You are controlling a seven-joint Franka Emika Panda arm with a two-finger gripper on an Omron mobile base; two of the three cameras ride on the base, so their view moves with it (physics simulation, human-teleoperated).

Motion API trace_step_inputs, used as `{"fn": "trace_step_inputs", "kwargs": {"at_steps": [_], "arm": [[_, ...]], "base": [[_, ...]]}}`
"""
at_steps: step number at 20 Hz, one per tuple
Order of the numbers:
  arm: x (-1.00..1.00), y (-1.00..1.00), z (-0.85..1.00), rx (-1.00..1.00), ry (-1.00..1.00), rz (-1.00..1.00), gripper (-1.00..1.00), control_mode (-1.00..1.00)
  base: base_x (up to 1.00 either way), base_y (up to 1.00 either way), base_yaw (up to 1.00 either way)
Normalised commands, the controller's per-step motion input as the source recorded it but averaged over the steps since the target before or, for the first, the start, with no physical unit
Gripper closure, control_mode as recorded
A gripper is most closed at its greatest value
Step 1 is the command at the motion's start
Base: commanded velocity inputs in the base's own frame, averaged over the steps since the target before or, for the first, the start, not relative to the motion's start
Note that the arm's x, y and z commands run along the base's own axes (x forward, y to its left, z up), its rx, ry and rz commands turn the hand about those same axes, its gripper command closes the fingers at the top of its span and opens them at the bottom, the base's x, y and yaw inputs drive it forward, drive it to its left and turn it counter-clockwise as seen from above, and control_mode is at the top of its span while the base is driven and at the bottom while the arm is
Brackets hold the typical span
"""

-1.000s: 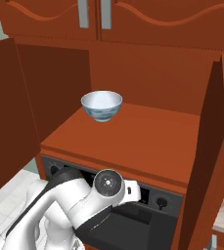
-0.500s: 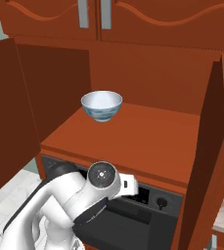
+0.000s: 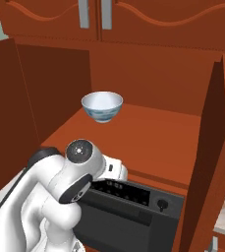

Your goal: Move the bowls from the cabinet to the plates on the dining table.

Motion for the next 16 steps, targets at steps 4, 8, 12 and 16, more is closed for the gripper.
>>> {"fn": "trace_step_inputs", "kwargs": {"at_steps": [4, 8, 12, 16], "arm": [[0.04, 0.10, 0.39, 0.06, 0.00, -0.10, -1.00, -1.00], [0.11, 0.16, 0.32, 0.07, 0.00, -0.10, -1.00, -1.00], [0.16, 0.15, 0.29, 0.05, -0.02, -0.10, -1.00, -1.00], [0.06, 0.04, 0.32, 0.09, 0.00, -0.09, -1.00, -1.00]], "base": [[0.00, 0.00, 0.00], [0.00, 0.00, 0.00], [0.00, 0.00, 0.00], [0.00, 0.00, 0.00]]}}
